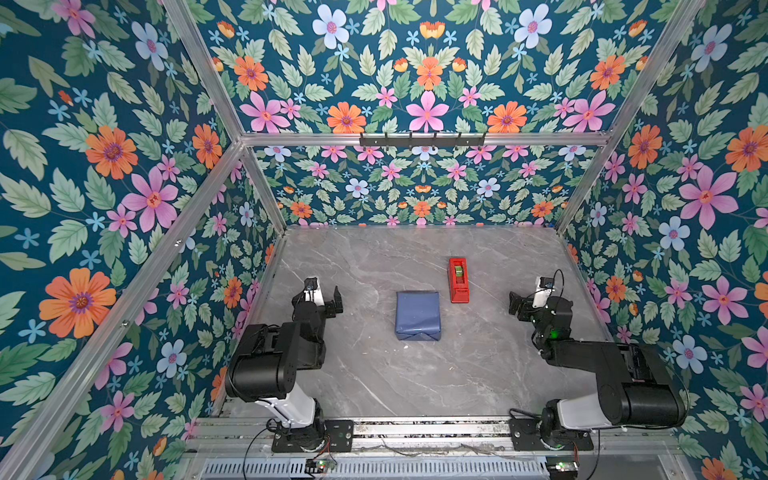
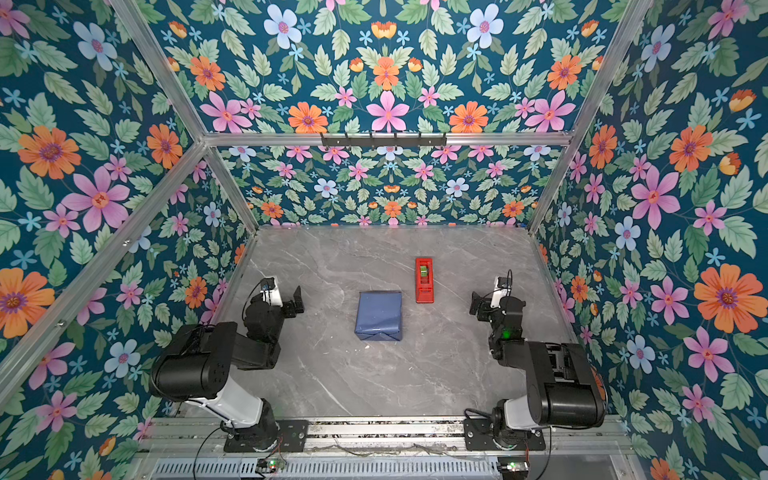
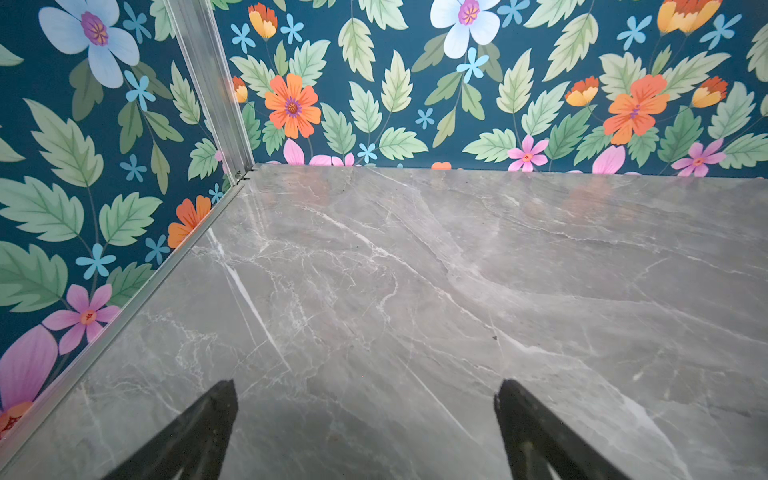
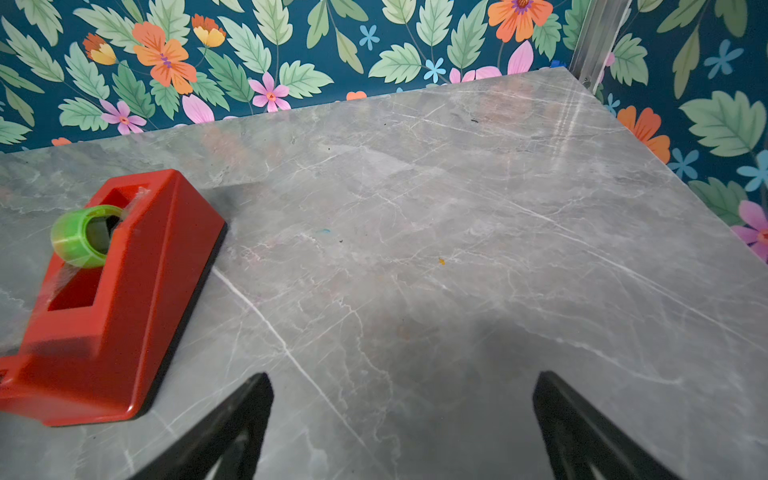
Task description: Wrap the gift box in paper
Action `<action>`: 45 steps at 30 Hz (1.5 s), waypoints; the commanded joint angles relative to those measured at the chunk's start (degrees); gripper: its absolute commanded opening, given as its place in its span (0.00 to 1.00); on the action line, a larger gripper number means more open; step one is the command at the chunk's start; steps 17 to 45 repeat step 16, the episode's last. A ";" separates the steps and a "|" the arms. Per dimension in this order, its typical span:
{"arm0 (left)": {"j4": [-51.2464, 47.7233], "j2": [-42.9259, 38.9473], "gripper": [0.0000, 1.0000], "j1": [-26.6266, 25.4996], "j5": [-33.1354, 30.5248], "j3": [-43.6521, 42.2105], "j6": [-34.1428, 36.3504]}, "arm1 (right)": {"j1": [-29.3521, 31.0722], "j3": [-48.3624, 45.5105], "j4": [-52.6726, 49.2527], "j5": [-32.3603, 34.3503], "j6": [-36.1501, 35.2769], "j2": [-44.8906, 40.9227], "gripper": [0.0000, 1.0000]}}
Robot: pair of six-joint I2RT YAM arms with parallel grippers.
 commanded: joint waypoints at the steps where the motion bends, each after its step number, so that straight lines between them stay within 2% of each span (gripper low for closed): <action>1: 1.30 0.02 1.00 -0.01 0.08 0.14 0.21 | 0.03 0.17 1.86 0.03 -0.12 0.03 0.99; 45: 1.15 0.04 1.00 -0.08 0.08 0.16 0.21 | 0.21 0.12 1.85 0.30 -0.25 0.03 0.99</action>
